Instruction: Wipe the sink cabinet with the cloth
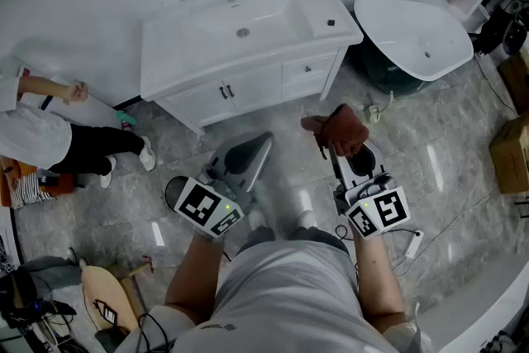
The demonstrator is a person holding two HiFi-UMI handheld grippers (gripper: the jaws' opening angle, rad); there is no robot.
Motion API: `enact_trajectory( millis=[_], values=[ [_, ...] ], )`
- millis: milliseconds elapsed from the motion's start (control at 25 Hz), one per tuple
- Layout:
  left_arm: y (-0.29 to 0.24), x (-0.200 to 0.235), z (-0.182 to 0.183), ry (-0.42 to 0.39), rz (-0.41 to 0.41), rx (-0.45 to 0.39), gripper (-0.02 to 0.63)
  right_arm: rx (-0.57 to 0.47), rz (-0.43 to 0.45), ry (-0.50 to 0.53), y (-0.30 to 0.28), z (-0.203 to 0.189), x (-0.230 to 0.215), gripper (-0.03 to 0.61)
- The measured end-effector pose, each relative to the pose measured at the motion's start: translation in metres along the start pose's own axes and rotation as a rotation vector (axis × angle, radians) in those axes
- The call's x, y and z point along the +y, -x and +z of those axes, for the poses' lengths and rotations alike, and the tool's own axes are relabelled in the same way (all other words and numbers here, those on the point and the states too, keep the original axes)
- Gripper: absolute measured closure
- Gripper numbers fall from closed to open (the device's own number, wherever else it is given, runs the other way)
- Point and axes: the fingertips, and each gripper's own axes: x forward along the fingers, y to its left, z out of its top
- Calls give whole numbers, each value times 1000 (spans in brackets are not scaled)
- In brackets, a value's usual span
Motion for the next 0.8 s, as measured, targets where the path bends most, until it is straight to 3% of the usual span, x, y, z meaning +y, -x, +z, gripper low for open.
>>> enact_trajectory(
  millis=[440, 800],
  values=[
    [-30, -17, -15, 12, 55, 14, 604, 6, 26, -13, 17, 2, -38, 474],
    [-35, -10, -21, -38, 223, 17, 604, 24, 82, -67, 16, -1, -72, 472]
  ],
)
